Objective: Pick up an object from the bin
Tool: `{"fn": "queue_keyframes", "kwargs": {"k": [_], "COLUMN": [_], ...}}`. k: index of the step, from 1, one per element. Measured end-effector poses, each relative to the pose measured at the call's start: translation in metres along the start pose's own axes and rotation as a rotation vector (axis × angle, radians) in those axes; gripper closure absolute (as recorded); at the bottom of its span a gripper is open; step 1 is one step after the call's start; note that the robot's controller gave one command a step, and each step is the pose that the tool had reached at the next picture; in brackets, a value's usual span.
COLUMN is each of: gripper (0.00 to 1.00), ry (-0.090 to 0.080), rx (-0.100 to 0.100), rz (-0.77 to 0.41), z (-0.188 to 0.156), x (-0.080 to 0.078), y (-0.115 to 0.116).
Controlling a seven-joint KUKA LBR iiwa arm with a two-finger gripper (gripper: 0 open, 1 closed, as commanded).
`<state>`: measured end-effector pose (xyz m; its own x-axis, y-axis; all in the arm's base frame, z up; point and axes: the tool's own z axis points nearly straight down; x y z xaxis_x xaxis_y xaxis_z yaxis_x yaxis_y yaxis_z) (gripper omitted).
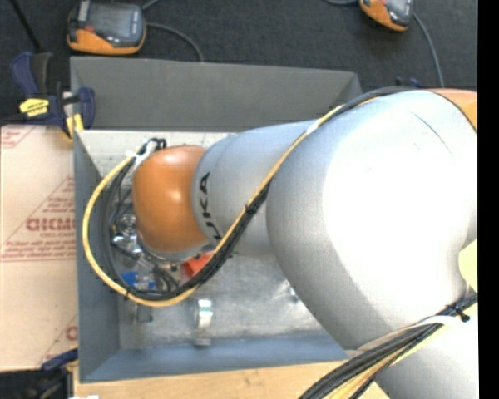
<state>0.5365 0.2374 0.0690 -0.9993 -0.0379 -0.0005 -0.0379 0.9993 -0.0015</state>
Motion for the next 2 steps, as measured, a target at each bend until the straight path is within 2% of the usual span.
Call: {"fn": "queue_keyframes", "kwargs": {"k": [1, 2], "gripper": [0.0, 1.0], "ry": [-0.002, -0.001], "rx": [-0.001, -0.002], "rz": [0.004, 0.007], "z": [-0.0006, -0.0006], "x": [-0.0011, -0.0011], "y": [-0.0006, -0.0007]}}
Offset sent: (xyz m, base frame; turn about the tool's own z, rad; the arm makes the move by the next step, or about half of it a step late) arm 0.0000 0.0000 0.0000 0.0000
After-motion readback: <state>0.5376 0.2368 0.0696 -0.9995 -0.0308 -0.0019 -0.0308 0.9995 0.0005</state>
